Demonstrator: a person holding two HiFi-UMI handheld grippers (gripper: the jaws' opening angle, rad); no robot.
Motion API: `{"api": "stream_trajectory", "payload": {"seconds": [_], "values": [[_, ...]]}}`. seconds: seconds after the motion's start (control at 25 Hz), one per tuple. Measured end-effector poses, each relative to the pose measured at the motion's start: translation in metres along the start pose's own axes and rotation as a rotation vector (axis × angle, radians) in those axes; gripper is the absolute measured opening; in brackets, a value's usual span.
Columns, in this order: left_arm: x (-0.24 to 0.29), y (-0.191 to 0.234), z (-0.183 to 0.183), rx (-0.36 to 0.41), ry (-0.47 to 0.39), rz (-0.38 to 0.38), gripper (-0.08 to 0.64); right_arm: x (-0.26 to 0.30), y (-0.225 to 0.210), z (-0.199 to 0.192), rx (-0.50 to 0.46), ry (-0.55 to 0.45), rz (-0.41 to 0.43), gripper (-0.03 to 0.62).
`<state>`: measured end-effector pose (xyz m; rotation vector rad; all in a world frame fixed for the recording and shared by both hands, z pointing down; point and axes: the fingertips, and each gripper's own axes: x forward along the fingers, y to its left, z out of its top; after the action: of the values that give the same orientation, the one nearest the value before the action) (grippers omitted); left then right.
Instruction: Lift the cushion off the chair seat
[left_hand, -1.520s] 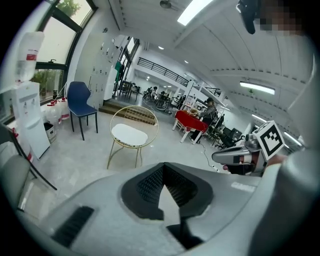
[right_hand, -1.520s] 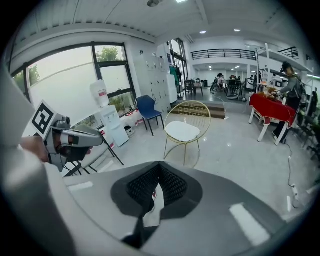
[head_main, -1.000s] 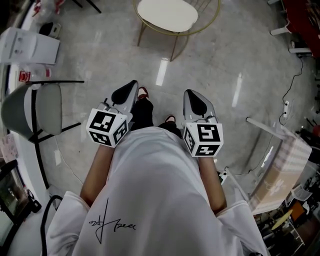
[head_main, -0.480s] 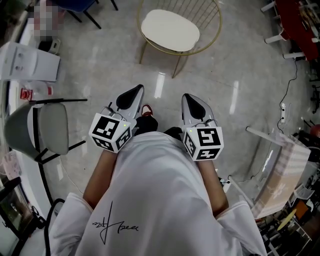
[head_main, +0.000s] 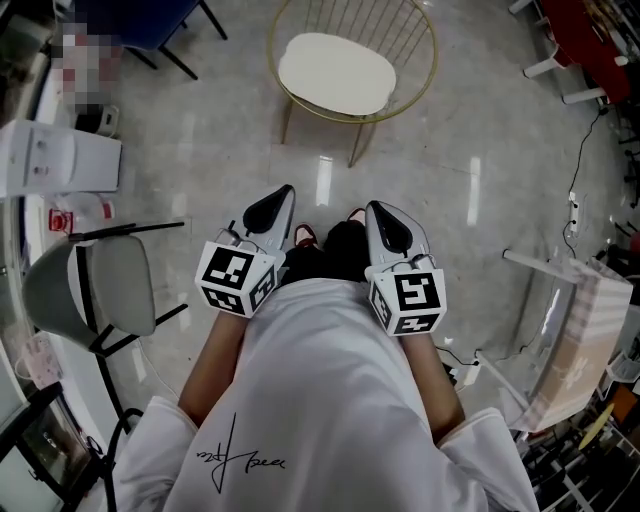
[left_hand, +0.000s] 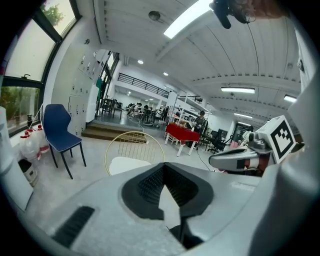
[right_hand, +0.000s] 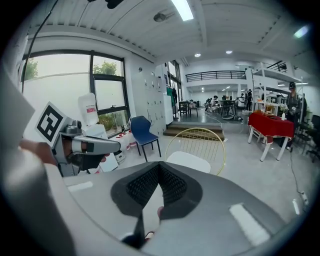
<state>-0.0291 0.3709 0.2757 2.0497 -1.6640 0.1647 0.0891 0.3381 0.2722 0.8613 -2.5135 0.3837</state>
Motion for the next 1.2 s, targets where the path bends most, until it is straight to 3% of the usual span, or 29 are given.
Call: {"api": "stream_trajectory", "payload": {"seconds": [0.48, 0.96, 1.2], "values": [[0.039, 0.009, 0.021, 0.008, 0.036, -0.015, 0.003, 0.028, -0.034, 0.013, 0.093, 0.001, 0.004, 0.008], [0.097, 0.036, 0.043, -0.037, 0.068, -0.015, 0.003, 0.076, -0.075, 0.032, 0.136, 0.043, 0.01, 0.008], [0.138, 0.018, 0.052, -0.051, 0.083, -0.033, 0.003, 0.076, -0.12, 0.031, 0.152, 0.068, -0.013, 0.008]]}}
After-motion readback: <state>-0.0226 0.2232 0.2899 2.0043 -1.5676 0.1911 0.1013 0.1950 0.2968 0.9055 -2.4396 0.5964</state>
